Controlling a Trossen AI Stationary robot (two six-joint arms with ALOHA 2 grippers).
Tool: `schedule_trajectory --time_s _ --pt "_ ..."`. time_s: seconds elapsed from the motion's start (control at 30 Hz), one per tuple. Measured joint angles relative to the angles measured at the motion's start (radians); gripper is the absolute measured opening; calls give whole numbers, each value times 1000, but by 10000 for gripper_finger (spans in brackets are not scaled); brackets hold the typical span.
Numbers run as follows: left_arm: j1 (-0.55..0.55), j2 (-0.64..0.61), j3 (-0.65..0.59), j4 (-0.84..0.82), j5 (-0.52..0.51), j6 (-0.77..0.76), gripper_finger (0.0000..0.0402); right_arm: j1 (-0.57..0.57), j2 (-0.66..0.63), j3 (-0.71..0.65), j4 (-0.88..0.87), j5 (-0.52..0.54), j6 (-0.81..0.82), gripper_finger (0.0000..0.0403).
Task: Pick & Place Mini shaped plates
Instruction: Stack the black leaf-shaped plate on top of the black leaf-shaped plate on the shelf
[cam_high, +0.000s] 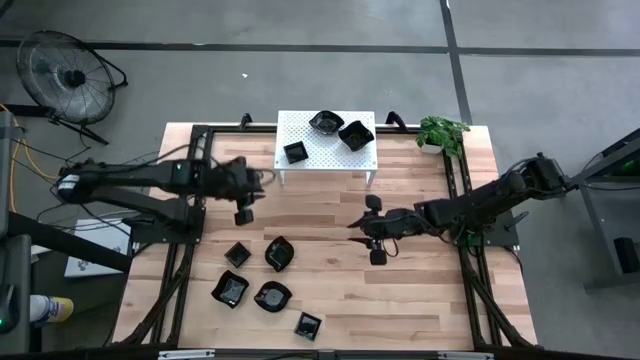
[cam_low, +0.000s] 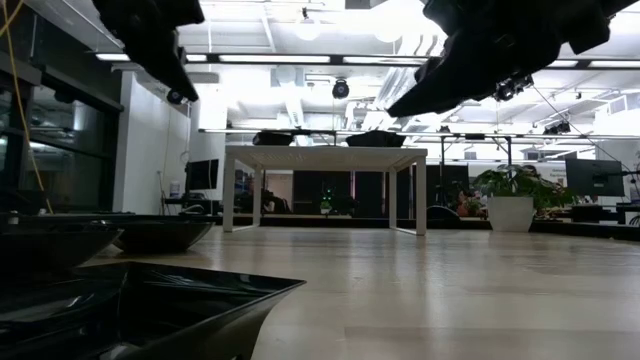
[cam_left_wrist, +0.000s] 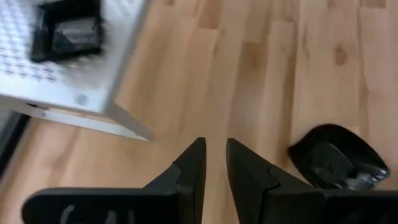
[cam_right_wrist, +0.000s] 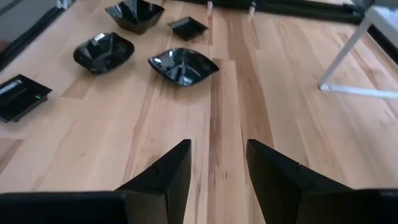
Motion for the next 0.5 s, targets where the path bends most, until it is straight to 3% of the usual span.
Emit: schedule_trajectory --time_s 0.27,0.5 --pt "-258 17 -142 66 -89 -303 60 76 0 0 -18 60 26 149" --pt "-384 73 -224 204 -143 -502 60 122 0 0 -17 86 48 149"
